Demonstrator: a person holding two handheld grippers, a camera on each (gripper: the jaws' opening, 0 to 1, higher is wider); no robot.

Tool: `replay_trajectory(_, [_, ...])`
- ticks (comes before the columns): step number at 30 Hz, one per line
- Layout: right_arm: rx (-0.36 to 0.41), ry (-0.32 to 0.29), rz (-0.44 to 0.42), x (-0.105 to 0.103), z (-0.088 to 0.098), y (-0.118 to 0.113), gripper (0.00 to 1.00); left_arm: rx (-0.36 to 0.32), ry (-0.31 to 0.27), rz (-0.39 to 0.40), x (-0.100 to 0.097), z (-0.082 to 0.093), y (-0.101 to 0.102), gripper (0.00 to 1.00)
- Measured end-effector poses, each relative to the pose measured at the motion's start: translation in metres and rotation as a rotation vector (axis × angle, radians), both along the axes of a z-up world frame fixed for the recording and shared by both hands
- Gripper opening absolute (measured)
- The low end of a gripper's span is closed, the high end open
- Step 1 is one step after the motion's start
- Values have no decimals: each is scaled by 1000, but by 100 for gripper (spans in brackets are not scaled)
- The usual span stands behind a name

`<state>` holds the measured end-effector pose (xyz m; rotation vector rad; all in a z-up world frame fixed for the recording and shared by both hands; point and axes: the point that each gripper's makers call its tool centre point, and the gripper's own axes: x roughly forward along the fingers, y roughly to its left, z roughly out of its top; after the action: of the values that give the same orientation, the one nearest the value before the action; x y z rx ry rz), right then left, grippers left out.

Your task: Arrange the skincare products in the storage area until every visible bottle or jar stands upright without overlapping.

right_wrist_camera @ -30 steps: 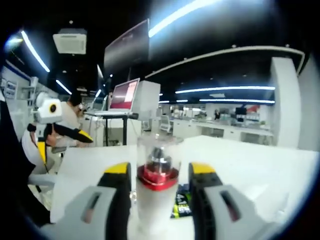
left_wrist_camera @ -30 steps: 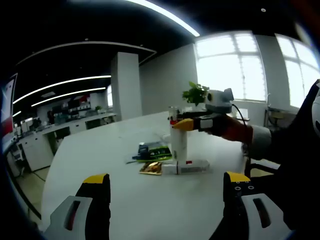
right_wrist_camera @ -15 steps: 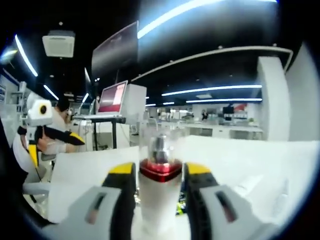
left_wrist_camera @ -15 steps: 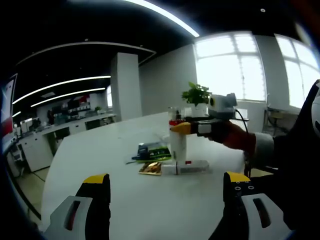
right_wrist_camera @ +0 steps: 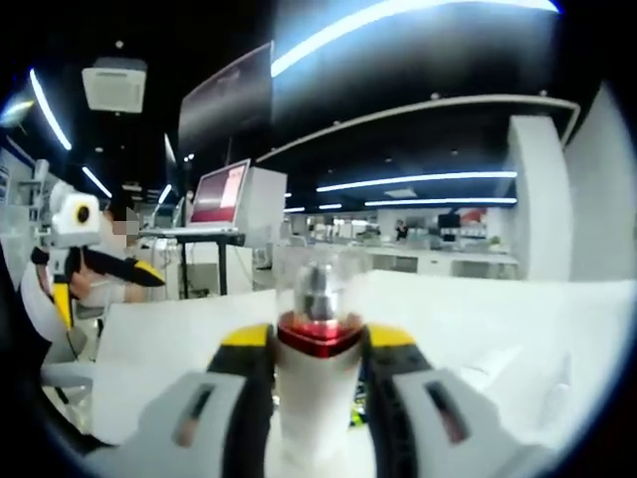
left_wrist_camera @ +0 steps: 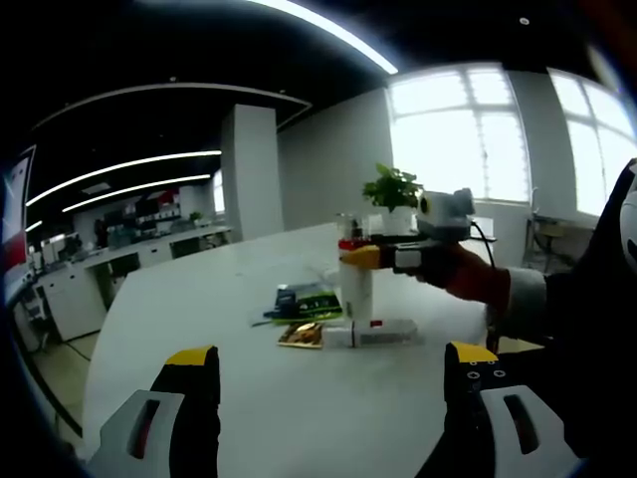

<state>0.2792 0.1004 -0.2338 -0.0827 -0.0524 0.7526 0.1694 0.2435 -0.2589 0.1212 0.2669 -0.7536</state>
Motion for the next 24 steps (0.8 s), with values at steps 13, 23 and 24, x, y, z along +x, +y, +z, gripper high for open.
replay_trajectory(13, [-20,9,-5,4,0,-12,32,-2,2,2,2,0,2,95])
replay_trajectory(23, [-18,8,-17,9,2,-29,32,1,4,13,3,-1,5,95])
replay_trajectory(24, [-18,6,-18,10,2,-31,32,1,4,13,3,-1,5,95])
